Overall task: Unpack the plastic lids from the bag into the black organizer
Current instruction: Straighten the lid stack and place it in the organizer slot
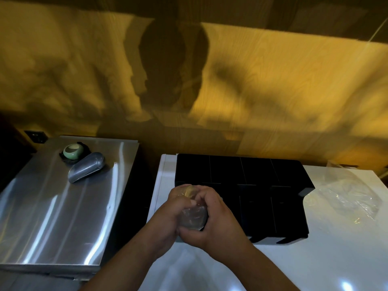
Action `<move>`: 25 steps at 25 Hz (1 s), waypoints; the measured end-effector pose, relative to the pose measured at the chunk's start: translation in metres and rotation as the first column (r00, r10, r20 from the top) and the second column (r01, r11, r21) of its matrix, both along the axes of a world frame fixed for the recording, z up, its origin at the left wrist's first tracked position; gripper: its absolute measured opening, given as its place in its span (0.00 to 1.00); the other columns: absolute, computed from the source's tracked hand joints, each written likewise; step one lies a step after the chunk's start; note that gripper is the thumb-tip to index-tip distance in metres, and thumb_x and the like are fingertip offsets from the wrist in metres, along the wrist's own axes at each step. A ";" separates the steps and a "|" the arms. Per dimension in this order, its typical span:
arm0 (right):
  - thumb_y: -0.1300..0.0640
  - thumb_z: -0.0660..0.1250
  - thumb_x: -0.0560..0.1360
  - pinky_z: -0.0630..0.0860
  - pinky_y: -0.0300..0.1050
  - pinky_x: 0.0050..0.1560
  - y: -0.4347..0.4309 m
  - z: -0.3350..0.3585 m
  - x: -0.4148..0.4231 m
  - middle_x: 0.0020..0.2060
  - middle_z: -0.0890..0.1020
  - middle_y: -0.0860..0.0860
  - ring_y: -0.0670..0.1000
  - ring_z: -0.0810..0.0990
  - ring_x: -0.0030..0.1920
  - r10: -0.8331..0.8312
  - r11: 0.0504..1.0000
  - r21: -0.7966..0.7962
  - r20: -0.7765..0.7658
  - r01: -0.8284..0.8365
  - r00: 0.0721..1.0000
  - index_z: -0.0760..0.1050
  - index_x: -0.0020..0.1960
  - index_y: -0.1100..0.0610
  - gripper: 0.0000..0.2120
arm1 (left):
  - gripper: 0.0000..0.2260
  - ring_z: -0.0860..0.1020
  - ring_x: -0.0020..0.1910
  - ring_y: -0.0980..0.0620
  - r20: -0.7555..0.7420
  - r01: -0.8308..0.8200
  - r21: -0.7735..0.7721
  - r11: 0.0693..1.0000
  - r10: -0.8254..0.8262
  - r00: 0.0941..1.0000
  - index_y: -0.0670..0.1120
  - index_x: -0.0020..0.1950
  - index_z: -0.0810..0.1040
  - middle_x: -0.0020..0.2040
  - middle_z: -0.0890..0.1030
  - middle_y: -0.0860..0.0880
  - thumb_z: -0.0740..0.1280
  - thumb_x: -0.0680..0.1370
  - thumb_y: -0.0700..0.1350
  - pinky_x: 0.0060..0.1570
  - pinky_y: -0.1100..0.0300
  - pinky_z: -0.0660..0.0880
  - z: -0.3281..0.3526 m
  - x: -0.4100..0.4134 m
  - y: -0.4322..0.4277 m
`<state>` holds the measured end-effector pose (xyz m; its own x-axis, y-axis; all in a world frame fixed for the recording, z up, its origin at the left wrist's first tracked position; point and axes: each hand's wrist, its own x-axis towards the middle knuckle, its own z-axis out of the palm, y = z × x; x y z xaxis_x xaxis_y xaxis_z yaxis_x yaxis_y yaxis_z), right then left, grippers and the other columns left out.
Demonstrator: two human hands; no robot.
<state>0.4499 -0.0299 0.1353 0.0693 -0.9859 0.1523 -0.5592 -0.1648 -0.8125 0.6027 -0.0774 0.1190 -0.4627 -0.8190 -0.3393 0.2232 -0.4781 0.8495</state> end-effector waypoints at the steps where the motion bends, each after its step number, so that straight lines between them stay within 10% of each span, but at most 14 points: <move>1: 0.40 0.79 0.65 0.81 0.36 0.51 0.000 0.000 0.000 0.59 0.74 0.34 0.41 0.78 0.59 0.002 1.000 0.008 0.025 -0.002 1.000 0.69 0.57 0.42 0.28 | 0.23 0.87 0.55 0.42 -0.016 0.008 -0.001 1.000 -0.008 1.000 0.51 0.63 0.82 0.56 0.87 0.42 0.74 0.68 0.53 0.49 0.46 0.83 0.000 -0.001 0.000; 7: 0.41 0.79 0.64 0.82 0.41 0.44 -0.007 -0.001 0.003 0.54 0.74 0.41 0.44 0.80 0.52 -0.034 0.999 -0.007 0.044 0.035 0.998 0.69 0.54 0.44 0.25 | 0.25 0.87 0.52 0.40 -0.042 -0.004 0.033 0.999 0.005 0.999 0.40 0.61 0.81 0.51 0.87 0.38 0.73 0.69 0.53 0.45 0.48 0.83 0.000 -0.001 -0.006; 16: 0.39 0.77 0.65 0.81 0.42 0.42 -0.018 -0.016 -0.004 0.53 0.70 0.42 0.45 0.77 0.49 -0.079 0.992 -0.112 -0.113 0.066 0.990 0.68 0.51 0.45 0.24 | 0.20 0.85 0.61 0.40 0.152 0.020 -0.047 0.999 -0.012 0.988 0.46 0.61 0.86 0.58 0.87 0.39 0.66 0.76 0.56 0.68 0.36 0.76 -0.003 -0.004 -0.014; 25: 0.33 0.74 0.65 0.81 0.40 0.45 -0.022 -0.021 -0.013 0.59 0.70 0.41 0.45 0.77 0.52 -0.029 0.993 -0.121 -0.215 0.003 0.976 0.68 0.54 0.46 0.27 | 0.14 0.87 0.57 0.44 0.225 0.000 -0.058 0.998 0.013 0.974 0.49 0.65 0.82 0.57 0.89 0.44 0.69 0.81 0.49 0.57 0.46 0.83 -0.007 0.001 -0.015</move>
<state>0.4366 -0.0520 0.1147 0.0974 -0.9628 0.2519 -0.7228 -0.2425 -0.6472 0.6040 -0.0921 0.1116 -0.3742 -0.8430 -0.3864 0.0259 -0.4260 0.9044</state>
